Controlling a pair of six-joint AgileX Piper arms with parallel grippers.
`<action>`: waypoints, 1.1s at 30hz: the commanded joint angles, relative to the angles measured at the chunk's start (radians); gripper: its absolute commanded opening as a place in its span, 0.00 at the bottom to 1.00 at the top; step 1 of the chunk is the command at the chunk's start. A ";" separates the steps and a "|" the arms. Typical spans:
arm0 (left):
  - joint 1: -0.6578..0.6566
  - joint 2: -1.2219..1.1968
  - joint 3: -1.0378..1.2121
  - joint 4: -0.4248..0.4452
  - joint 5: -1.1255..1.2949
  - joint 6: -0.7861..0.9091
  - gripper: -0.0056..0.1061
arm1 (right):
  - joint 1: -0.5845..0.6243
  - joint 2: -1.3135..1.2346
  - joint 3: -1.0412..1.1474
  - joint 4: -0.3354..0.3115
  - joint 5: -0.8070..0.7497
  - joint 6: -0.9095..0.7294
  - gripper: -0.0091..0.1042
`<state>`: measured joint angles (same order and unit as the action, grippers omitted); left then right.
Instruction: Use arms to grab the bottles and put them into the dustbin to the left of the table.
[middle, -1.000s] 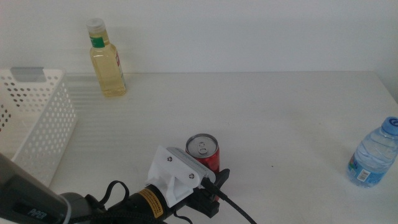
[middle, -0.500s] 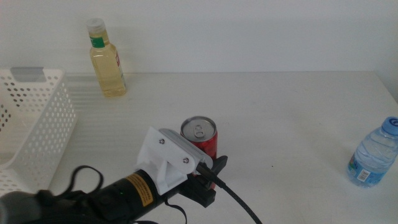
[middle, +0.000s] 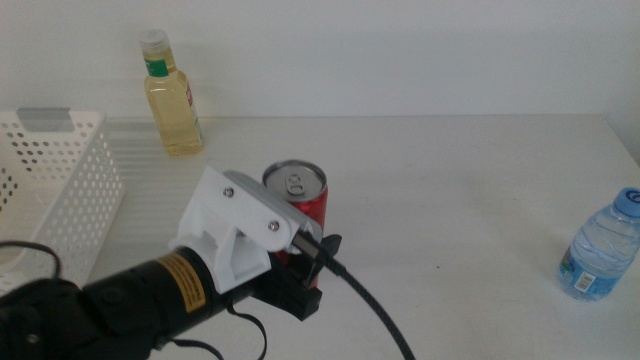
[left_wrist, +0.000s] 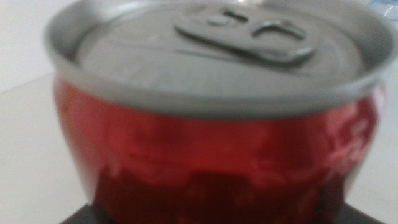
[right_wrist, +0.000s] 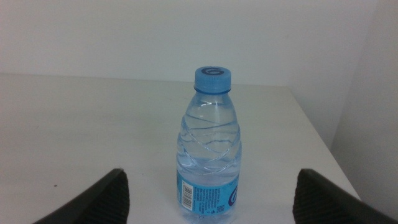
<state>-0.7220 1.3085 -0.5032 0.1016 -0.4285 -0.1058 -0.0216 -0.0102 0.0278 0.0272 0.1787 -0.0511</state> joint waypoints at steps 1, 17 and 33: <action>-0.002 -0.071 -0.068 -0.015 -0.006 0.002 0.01 | -0.007 -0.027 -0.007 -0.006 -0.076 -0.003 0.73; -0.002 -0.135 -0.376 -0.030 0.791 -0.129 0.01 | -0.007 -0.027 -0.007 -0.006 -0.076 -0.003 0.73; 0.081 -0.101 -0.570 0.023 1.344 -0.208 0.01 | -0.007 -0.027 -0.007 -0.006 -0.076 -0.003 0.73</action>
<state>-0.6644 1.2222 -1.0002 0.1061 0.9075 -0.3314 -0.0216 -0.0102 0.0278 0.0272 0.1787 -0.0511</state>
